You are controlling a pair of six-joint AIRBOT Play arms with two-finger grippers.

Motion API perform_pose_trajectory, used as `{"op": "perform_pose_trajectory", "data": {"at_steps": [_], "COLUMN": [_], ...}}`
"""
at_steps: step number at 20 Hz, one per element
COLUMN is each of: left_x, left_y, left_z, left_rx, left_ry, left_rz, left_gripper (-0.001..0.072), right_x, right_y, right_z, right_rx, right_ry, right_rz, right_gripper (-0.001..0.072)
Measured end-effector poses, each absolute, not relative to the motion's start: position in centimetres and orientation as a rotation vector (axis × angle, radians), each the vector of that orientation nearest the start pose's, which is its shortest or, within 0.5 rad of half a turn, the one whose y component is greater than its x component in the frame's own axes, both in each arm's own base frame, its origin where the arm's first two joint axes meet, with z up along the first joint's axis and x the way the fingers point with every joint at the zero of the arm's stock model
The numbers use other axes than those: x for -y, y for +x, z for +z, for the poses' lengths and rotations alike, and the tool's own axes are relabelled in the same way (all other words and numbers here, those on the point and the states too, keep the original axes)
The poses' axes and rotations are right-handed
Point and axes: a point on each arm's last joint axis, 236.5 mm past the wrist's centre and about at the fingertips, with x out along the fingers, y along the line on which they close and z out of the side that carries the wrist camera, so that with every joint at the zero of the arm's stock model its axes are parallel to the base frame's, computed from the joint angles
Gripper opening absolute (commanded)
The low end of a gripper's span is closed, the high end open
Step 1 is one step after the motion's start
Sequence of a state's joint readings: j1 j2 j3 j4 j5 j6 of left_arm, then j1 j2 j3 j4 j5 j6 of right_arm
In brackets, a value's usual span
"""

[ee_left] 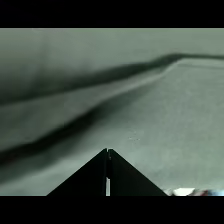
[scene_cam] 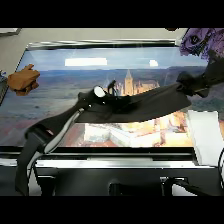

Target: Fold the clothes and pants, and hang the long-sleeved shirts on hangers.

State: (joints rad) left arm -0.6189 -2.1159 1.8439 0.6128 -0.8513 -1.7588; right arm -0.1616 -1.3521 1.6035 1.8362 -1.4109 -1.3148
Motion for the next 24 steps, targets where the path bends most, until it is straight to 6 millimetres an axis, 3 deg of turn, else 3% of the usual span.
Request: {"op": "perform_pose_trajectory", "data": {"at_steps": [3, 6, 8, 11, 14, 17, 20, 24], "left_x": [51.4, 53.2, 53.1, 50.0, 42.8, 32.2, 21.4, 11.2], "left_y": [40.6, 39.9, 40.4, 42.4, 45.9, 48.9, 50.3, 50.2], "left_z": [-6.3, -6.7, -6.4, -4.6, -2.0, 1.5, 5.6, 10.1], "left_rx": [-1.389, -1.386, -1.377, -1.353, -1.313, -1.274, -1.231, -1.166], "left_ry": [-0.869, -0.927, -0.945, -0.893, -0.747, -0.595, -0.529, -0.530], "left_rz": [-0.681, -0.679, -0.680, -0.689, -0.637, -0.521, -0.393, -0.260], "left_gripper": [0.0019, 0.0019, 0.0018, 0.0018, 0.0020, 0.0021, 0.0022, 0.0022], "right_x": [0.9, 0.9, 0.9, 0.3, -2.5, -7.3, -13.8, -23.0], "right_y": [42.3, 42.2, 42.2, 42.5, 43.3, 44.5, 45.4, 45.9], "right_z": [15.3, 16.5, 16.9, 17.3, 18.1, 18.7, 18.2, 15.4], "right_rx": [-1.102, -1.084, -1.076, -1.062, -1.032, -1.005, -1.004, -1.041], "right_ry": [0.495, 0.488, 0.486, 0.512, 0.556, 0.596, 0.631, 0.653], "right_rz": [-0.082, -0.077, -0.075, -0.060, -0.013, 0.048, 0.128, 0.222], "right_gripper": [0.0035, 0.0035, 0.0035, 0.0034, 0.0034, 0.0034, 0.0034, 0.0034]}}
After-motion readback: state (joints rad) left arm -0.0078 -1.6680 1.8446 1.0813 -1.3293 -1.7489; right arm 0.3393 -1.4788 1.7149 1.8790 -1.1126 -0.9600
